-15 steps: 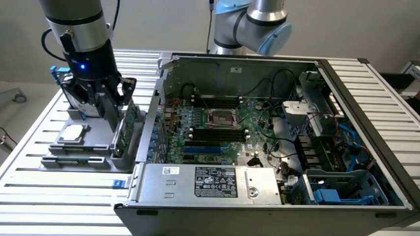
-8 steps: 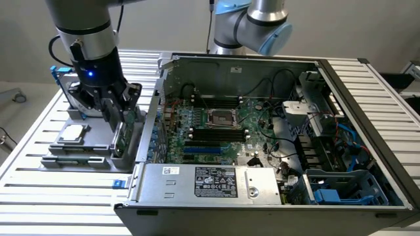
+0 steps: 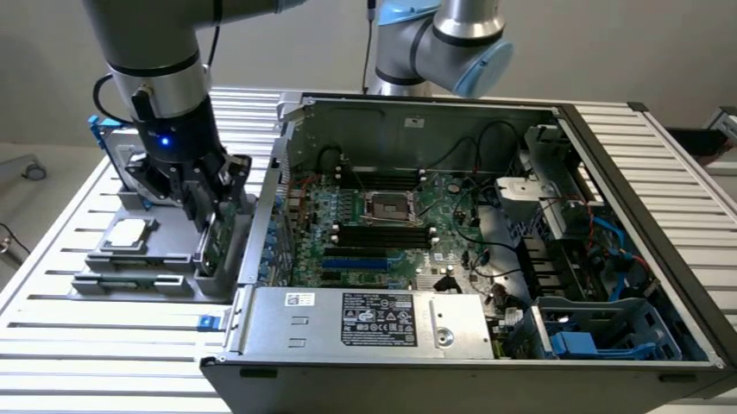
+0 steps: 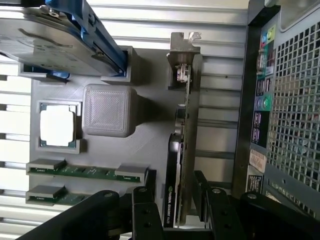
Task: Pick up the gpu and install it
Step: 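Pick up the gpu and move the gpu toward the slot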
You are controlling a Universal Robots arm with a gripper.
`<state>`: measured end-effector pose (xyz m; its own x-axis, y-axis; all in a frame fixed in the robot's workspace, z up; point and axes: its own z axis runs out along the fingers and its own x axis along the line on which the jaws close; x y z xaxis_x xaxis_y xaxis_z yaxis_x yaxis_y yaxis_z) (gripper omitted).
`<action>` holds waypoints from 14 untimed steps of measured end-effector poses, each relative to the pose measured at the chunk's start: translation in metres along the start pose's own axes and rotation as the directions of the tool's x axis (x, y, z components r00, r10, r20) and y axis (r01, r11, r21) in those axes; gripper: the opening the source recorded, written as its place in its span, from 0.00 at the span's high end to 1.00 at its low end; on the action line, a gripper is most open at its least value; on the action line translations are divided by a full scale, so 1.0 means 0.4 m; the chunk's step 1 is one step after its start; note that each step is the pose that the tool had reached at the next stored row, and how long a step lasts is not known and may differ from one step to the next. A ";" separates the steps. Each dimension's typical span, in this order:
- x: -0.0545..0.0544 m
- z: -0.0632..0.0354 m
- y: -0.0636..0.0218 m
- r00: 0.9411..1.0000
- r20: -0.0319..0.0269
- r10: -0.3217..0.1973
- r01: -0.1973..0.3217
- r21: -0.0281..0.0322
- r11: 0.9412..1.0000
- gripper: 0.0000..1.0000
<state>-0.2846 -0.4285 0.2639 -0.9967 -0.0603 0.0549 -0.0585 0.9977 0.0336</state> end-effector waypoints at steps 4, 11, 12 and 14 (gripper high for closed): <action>-0.001 0.017 0.010 1.000 0.005 0.000 0.000 0.002 1.000 0.58; 0.033 0.037 0.023 0.999 0.041 -0.001 0.001 0.011 1.000 0.58; 0.033 0.039 0.023 0.999 0.048 -0.001 0.001 0.013 1.000 0.58; 0.033 0.043 0.023 0.998 0.060 -0.002 0.001 0.017 1.000 0.58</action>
<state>-0.2992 -0.4197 0.2478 -0.9982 -0.0601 -0.0055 -0.0602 0.9981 0.0164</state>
